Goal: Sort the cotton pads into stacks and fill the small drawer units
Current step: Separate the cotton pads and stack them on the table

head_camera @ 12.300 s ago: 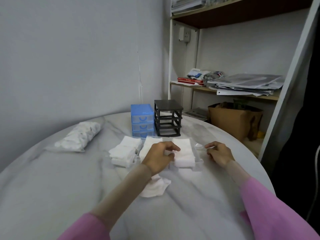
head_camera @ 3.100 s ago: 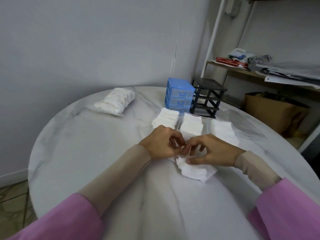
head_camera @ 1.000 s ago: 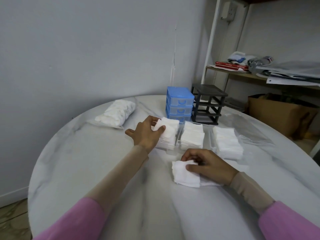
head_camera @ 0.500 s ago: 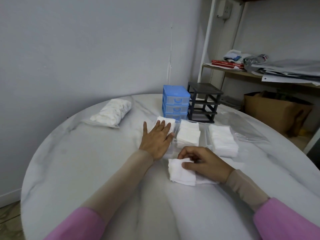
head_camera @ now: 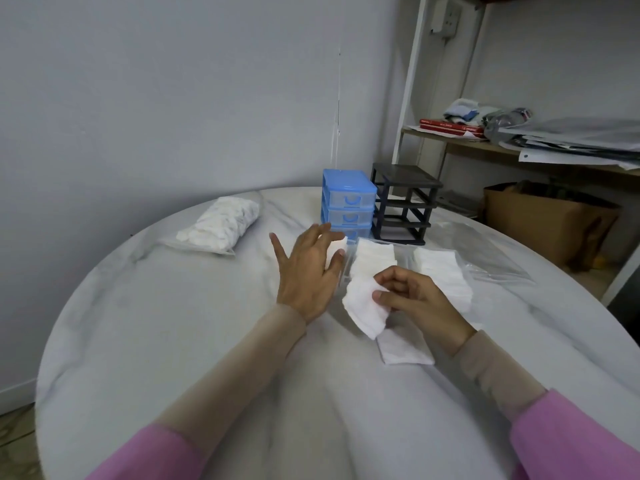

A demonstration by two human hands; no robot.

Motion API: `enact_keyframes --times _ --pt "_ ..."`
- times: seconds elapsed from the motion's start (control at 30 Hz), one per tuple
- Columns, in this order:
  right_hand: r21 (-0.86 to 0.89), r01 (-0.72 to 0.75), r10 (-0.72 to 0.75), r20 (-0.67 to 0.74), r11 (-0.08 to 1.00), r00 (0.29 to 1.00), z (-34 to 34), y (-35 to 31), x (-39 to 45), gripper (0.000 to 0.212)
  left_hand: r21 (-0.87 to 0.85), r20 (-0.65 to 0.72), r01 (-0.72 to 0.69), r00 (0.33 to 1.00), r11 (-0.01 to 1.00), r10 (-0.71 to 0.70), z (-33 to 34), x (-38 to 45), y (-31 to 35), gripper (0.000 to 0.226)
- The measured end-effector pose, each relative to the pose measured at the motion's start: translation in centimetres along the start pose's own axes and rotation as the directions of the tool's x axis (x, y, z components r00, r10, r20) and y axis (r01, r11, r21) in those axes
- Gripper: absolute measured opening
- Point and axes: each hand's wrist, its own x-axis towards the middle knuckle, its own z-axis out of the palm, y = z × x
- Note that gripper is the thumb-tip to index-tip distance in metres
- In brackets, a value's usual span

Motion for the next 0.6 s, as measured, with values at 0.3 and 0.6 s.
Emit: enact_keyframes --times 0.3,0.6 --pt "-0.019 0.059 -0.062 -0.203 0.998 0.977 -0.2 0.5 0.3 0.017 -0.537 0.182 0.098 0.983 0.838 0.002 -0.4 -0.8 1.5 0.018" --pt "-0.087 0.109 -0.126 -0.218 0.99 0.968 -0.7 0.1 0.2 0.017 -0.735 0.427 0.315 0.903 0.601 0.049 -1.2 -1.0 2.1 0.027"
